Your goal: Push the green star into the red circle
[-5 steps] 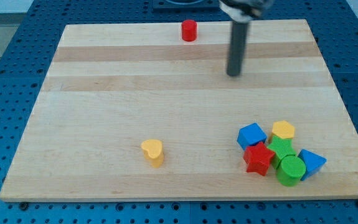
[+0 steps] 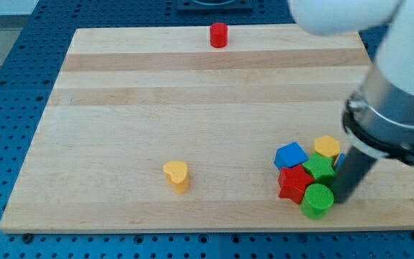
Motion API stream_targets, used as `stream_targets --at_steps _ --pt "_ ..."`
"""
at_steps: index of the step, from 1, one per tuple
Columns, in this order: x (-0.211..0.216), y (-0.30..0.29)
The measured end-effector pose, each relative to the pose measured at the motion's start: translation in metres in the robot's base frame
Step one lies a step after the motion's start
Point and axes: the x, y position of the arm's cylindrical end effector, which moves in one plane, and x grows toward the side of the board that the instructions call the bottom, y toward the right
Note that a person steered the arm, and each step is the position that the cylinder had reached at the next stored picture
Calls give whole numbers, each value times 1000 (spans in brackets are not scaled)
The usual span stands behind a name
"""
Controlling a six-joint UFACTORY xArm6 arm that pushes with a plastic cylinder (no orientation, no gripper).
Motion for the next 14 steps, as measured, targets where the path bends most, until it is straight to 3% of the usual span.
stream_targets --at_steps 4,6,7,9,12,14 --pt "-98 -92" --pt "-124 -42" --pt "-156 -58" --pt "-203 -155" --pt "-208 -105" --pt "-260 -97"
